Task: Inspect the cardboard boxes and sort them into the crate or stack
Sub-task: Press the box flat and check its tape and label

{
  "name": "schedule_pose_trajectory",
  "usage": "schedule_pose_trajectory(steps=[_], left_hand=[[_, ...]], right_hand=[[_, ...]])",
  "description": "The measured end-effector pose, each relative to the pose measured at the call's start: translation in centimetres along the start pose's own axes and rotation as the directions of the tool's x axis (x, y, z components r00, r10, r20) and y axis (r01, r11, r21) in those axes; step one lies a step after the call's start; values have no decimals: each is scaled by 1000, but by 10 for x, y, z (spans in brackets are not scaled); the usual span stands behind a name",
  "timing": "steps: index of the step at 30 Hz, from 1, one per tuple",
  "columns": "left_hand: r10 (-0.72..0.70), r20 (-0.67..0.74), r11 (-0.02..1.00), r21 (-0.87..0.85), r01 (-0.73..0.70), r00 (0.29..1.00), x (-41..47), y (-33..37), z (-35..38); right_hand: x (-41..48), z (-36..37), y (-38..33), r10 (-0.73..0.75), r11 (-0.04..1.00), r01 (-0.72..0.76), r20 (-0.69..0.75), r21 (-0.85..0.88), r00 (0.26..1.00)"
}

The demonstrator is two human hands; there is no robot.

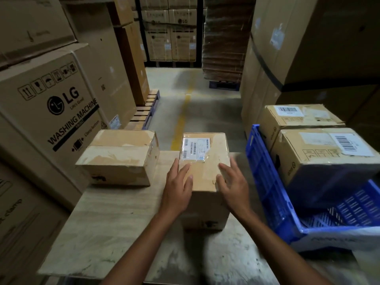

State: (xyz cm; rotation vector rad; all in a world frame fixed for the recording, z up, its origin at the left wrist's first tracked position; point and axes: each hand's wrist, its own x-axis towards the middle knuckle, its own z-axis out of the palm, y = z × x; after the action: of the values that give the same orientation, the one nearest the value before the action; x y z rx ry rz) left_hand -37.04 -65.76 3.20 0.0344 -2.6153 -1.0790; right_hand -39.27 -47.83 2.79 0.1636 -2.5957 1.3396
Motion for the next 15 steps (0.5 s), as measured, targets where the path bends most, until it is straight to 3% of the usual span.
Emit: schedule_pose_trajectory(steps=[2,5,8,15], left_hand=[[165,-59,979,134,-156,984,-1,1,3],[358,-36,916,204,-344,933,-5,4,8],[400,-31,894,233,-383,916,-9,0,10],[388,17,883,281,-377,922,-7,7,6]], right_hand=[[-2,-5,3,-142,977,138,-14,-162,990],[-8,-8,4,-351,895,347,35,-281,936],[-14,-4,12,-416,841,423,99,-337,904],[-12,-5,13,-424,822,431,104,-372,900]])
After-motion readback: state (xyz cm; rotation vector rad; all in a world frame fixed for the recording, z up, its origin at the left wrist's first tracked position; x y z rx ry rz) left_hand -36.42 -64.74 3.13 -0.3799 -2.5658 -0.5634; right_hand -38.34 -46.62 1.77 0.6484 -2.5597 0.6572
